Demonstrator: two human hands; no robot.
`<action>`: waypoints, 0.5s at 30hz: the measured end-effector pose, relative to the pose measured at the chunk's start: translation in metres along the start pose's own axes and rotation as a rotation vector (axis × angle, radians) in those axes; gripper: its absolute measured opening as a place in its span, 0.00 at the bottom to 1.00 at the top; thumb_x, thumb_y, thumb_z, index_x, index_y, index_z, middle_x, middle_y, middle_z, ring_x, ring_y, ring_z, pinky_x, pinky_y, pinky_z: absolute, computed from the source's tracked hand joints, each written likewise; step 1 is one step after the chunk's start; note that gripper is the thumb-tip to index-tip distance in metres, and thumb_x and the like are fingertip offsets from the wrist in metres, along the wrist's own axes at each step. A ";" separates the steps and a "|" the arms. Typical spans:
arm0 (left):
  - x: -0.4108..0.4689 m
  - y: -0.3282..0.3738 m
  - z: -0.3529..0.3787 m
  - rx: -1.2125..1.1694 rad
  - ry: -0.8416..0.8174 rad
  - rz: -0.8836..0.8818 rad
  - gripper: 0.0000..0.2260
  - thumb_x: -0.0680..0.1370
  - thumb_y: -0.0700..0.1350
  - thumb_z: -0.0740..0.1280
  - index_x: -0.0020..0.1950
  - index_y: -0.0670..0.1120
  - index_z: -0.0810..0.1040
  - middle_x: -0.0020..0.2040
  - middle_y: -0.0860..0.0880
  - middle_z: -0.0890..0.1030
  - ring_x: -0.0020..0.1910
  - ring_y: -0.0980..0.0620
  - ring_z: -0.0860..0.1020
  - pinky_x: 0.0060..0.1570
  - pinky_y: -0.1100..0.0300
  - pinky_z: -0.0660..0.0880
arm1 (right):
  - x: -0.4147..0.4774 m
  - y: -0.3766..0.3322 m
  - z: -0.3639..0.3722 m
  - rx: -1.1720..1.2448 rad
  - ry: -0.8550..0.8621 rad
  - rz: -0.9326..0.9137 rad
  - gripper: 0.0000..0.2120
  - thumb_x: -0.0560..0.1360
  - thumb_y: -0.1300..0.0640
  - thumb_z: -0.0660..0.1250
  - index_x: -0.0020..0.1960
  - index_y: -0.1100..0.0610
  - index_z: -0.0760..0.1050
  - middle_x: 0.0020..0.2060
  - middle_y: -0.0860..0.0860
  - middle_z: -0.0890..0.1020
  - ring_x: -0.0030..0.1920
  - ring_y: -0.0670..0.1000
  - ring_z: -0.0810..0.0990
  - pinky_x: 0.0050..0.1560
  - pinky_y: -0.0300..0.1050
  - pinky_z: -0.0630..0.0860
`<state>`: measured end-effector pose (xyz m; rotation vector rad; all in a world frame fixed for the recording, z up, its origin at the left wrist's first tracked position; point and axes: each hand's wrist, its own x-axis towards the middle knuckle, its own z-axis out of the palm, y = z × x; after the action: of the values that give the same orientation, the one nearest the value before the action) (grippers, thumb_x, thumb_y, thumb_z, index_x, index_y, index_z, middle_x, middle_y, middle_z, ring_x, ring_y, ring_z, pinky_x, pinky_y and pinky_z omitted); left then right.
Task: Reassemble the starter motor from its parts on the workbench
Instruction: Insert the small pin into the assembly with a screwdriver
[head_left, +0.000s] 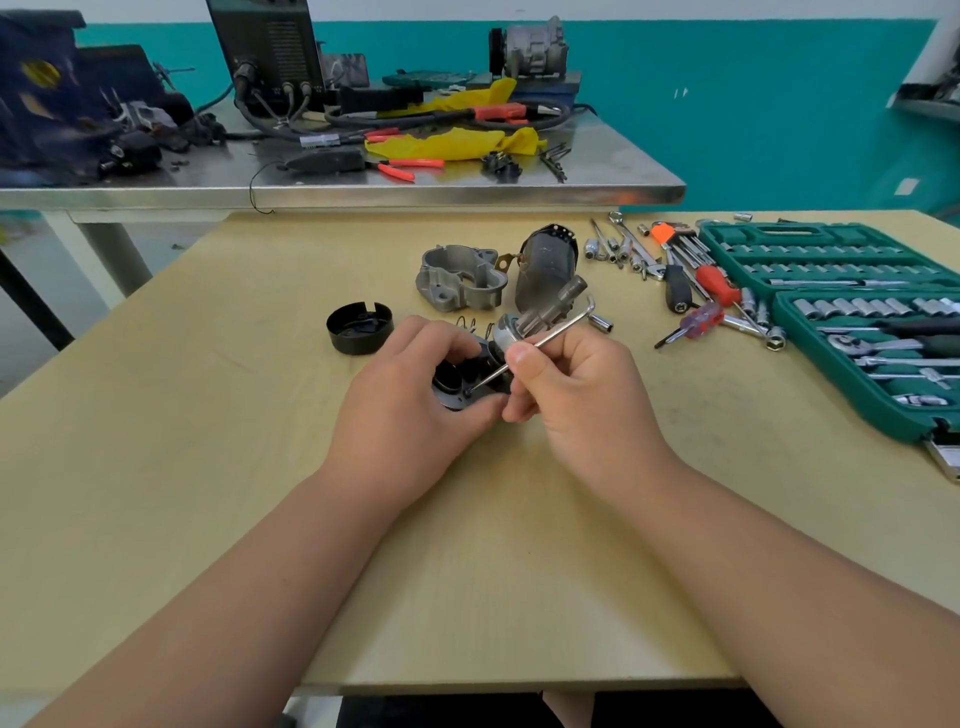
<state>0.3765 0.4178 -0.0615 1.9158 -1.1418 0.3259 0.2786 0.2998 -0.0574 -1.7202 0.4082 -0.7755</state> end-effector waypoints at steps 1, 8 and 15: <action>0.000 0.000 0.000 0.009 -0.002 -0.002 0.14 0.66 0.51 0.75 0.48 0.50 0.77 0.46 0.56 0.76 0.45 0.60 0.72 0.42 0.71 0.69 | 0.000 0.000 0.001 -0.019 0.010 -0.001 0.09 0.78 0.57 0.66 0.39 0.55 0.75 0.25 0.48 0.80 0.28 0.43 0.78 0.35 0.37 0.77; 0.002 0.007 0.005 0.069 0.092 0.100 0.07 0.72 0.47 0.72 0.41 0.43 0.81 0.45 0.51 0.77 0.44 0.47 0.78 0.37 0.51 0.76 | 0.002 -0.003 0.010 -0.079 0.081 -0.006 0.12 0.78 0.55 0.67 0.37 0.58 0.75 0.21 0.46 0.77 0.23 0.41 0.74 0.28 0.31 0.69; 0.004 0.000 0.004 0.026 0.059 0.129 0.08 0.74 0.46 0.70 0.41 0.41 0.83 0.46 0.52 0.77 0.44 0.47 0.78 0.40 0.55 0.75 | 0.006 -0.012 -0.022 0.022 -0.046 -0.019 0.07 0.76 0.54 0.68 0.53 0.45 0.74 0.37 0.42 0.82 0.32 0.45 0.81 0.34 0.38 0.77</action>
<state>0.3779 0.4121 -0.0615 1.8466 -1.2298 0.4670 0.2659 0.2836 -0.0410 -1.7198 0.3513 -0.7501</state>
